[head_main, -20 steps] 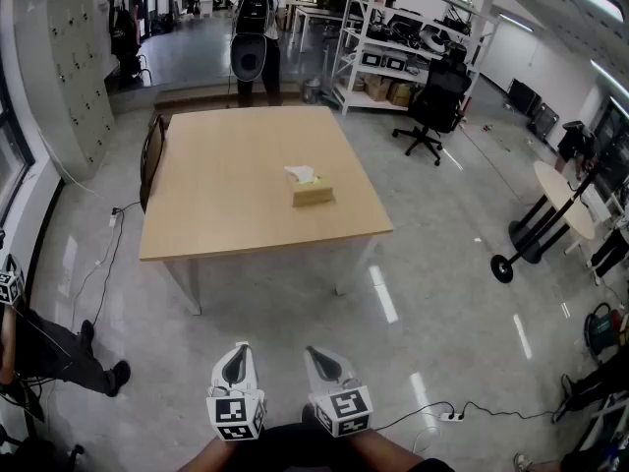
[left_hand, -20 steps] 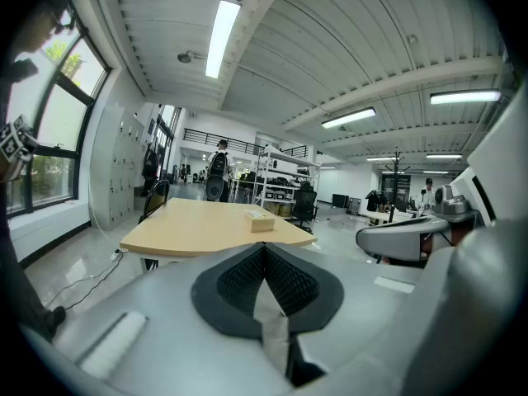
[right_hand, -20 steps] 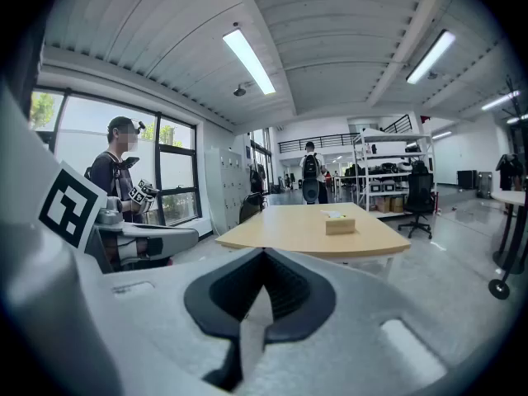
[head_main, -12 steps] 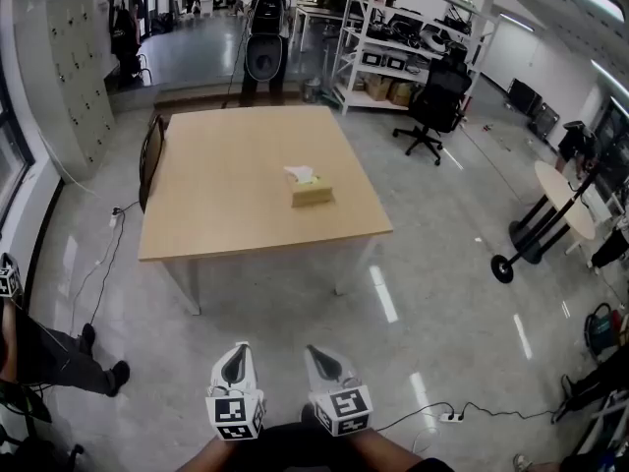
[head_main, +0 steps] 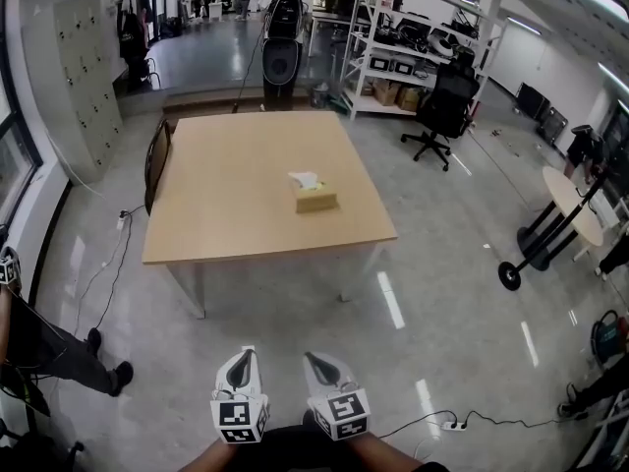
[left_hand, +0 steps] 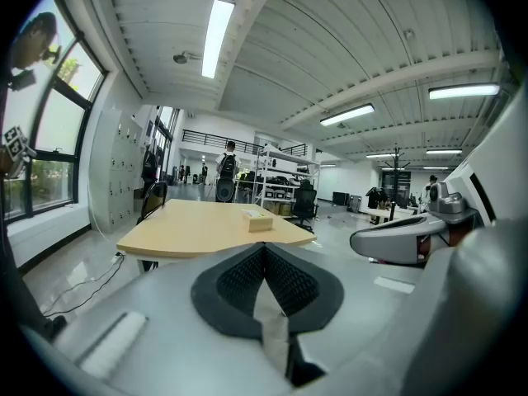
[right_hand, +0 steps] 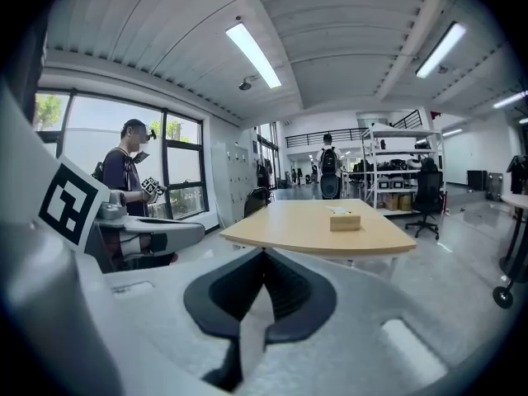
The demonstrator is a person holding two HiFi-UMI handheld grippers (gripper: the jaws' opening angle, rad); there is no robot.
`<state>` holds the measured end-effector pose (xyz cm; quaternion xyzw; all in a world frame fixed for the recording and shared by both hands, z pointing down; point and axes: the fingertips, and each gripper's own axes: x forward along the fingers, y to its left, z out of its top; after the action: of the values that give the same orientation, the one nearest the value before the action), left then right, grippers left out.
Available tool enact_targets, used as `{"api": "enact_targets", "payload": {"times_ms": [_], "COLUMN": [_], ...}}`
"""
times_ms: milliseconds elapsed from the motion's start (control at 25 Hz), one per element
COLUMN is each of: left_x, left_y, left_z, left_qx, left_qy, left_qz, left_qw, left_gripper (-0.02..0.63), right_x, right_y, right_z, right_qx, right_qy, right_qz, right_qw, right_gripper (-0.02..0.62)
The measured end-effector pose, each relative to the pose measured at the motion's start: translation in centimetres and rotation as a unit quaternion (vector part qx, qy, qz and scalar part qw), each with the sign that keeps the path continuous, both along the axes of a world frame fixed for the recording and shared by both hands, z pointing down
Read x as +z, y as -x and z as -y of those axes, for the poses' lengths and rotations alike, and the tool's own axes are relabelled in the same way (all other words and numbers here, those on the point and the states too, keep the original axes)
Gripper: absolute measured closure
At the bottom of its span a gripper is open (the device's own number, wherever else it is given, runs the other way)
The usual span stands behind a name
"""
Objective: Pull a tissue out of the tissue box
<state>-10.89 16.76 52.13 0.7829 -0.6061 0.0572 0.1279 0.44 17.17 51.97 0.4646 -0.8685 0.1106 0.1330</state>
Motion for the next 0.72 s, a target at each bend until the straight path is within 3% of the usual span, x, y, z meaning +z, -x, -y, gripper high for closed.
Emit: {"api": "enact_targets", "payload": {"times_ms": [400,720], "left_x": [-0.3,-0.3], "left_y": [-2.6,-7.1], "left_z": [0.3,1.0], "left_qx": [-0.010,-0.002], "left_qy": [0.006,0.007], "left_qz": [0.011,0.025], "left_qw": [0.9999,0.9997], "left_gripper": [0.588,0.588], "right_x": [0.8,0.4], "right_y": [-2.7,-6.3], "right_z": [0.4,1.4], "right_qx": [-0.013,-0.021], "right_qy": [-0.001,-0.016], "right_qz": [0.011,0.017], "right_qw": [1.000,0.999], "right_gripper": [0.604,0.603]}}
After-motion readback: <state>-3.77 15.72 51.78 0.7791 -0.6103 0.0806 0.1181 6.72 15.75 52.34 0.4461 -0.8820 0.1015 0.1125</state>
